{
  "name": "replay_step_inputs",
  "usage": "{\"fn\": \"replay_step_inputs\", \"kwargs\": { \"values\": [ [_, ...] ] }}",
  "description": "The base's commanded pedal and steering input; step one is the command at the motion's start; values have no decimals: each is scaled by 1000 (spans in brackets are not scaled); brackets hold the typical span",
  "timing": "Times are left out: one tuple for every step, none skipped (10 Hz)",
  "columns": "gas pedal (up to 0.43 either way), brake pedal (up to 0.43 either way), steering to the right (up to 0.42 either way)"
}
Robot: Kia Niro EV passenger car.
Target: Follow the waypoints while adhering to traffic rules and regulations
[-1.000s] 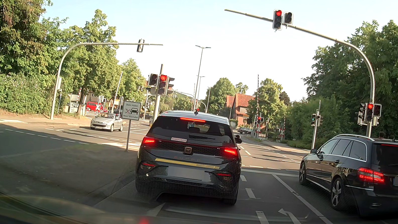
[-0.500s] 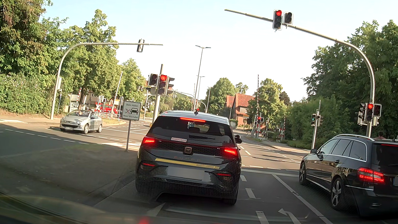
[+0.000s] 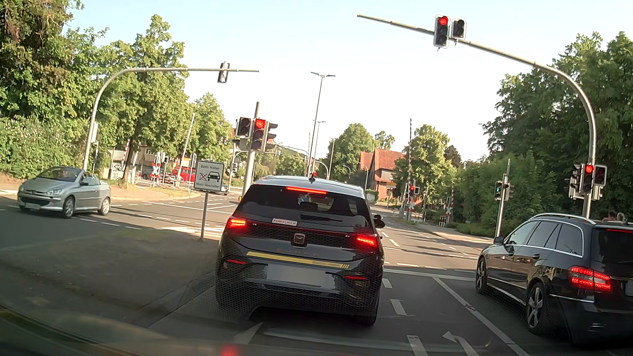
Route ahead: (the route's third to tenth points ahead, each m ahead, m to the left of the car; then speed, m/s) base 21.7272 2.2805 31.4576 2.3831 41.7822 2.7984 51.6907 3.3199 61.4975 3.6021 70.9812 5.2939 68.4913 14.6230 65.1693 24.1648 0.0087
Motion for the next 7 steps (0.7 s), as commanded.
{"fn": "replay_step_inputs", "kwargs": {
  "values": [
    [0,262,-4],
    [0,250,-4],
    [0,250,-4],
    [0,244,-4],
    [0,250,-5],
    [0,250,-5],
    [0,250,-6]
  ]
}}
